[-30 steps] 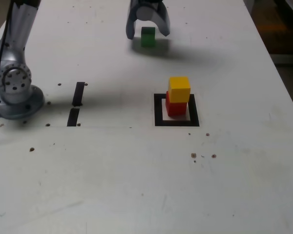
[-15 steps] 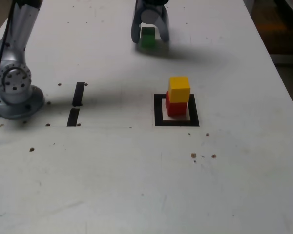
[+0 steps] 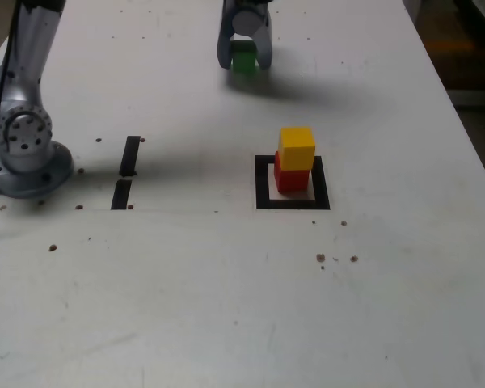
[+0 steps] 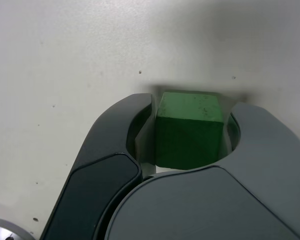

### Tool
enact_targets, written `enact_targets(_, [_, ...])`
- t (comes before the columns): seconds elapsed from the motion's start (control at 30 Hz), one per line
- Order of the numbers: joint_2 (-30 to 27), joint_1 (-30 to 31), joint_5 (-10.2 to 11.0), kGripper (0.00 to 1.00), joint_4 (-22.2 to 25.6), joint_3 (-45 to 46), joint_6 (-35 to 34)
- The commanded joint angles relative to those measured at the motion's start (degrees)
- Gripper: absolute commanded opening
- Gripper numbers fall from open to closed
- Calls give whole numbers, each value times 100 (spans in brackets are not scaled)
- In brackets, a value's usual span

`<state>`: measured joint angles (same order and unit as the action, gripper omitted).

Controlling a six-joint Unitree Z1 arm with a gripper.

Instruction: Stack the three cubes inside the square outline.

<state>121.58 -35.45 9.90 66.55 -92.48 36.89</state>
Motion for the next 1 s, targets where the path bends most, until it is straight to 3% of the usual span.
enact_targets(0.0, [-224, 27, 23, 10, 284, -148, -57])
enact_targets(0.2, [-787, 477, 30, 10, 1826, -983, -577])
enact_targets(0.33, [-1209, 1171, -164, 10, 2512, -1365, -1328])
enact_targets(0.47, [-1510, 2036, -413, 10, 2652, -1359, -2254])
enact_targets(0.67, [-1564, 3507, -521, 10, 2709, -1403, -3604])
enact_targets(0.97, [-906, 4698, -867, 10, 2698, -1634, -4341])
